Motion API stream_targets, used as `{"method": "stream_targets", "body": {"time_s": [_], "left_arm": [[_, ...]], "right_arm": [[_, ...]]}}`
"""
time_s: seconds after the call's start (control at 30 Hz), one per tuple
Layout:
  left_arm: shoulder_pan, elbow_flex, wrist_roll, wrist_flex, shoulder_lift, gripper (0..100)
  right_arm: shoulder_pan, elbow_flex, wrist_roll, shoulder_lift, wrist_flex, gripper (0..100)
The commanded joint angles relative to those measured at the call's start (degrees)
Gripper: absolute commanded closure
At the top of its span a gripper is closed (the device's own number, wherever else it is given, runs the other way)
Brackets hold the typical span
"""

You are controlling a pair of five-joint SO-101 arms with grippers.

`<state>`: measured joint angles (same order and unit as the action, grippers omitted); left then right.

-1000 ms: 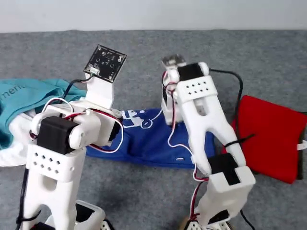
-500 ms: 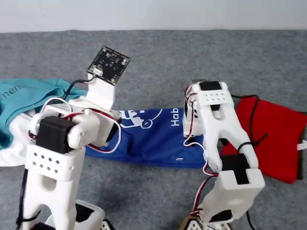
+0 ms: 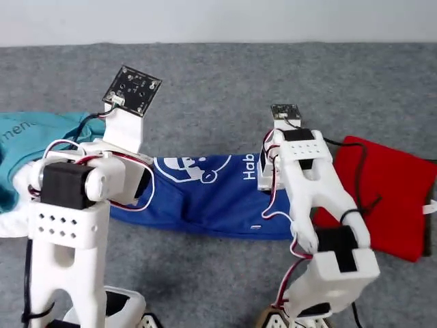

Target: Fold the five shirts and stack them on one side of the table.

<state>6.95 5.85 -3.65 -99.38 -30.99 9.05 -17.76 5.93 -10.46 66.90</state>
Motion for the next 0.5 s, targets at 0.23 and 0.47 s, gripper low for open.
{"method": "stream_targets", "body": {"time_s": [0.23,0.47], "left_arm": [[-0.44,-0.31,-0.44,-1.14,-1.49,98],[-0.44,-0.31,-0.44,-1.14,-1.49,98]], "right_arm": [[1.27,2.81,-0.18,-7.25,-2.51,67.5],[2.86,2.55,-0.44,-7.52,-3.38,89.5]]}}
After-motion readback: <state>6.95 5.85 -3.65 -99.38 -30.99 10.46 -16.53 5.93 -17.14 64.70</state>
